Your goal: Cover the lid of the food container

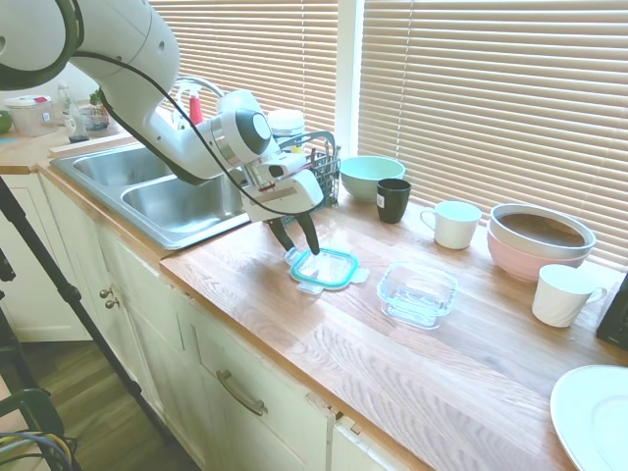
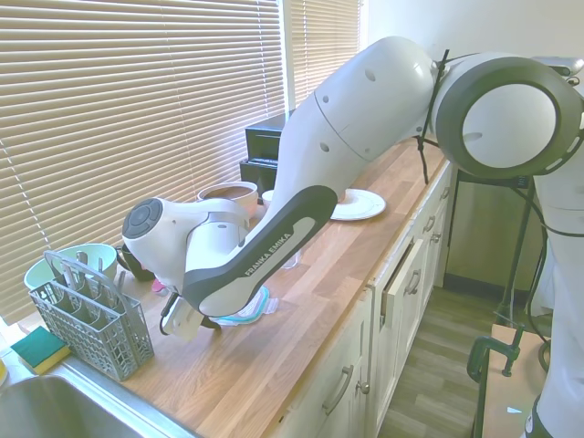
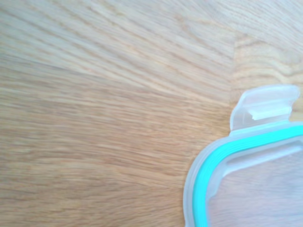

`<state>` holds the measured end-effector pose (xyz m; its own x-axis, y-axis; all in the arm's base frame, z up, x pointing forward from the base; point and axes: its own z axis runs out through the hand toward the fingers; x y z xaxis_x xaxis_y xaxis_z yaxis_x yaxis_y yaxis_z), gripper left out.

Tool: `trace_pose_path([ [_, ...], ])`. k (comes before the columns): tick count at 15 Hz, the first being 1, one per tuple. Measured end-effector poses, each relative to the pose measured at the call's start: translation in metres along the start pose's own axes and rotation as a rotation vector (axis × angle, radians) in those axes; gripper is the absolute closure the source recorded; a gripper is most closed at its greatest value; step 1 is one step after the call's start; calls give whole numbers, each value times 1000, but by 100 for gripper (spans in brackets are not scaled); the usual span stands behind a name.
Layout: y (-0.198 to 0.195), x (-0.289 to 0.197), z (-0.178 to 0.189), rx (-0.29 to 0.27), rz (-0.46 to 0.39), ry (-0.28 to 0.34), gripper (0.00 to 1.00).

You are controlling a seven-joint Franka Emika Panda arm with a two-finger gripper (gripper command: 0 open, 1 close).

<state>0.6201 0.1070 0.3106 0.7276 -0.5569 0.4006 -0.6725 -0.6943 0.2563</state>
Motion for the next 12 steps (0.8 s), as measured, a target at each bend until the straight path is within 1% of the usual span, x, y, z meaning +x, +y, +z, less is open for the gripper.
trace_pose_path([
  [12,-3,-17,1,-26,21,14,100],
])
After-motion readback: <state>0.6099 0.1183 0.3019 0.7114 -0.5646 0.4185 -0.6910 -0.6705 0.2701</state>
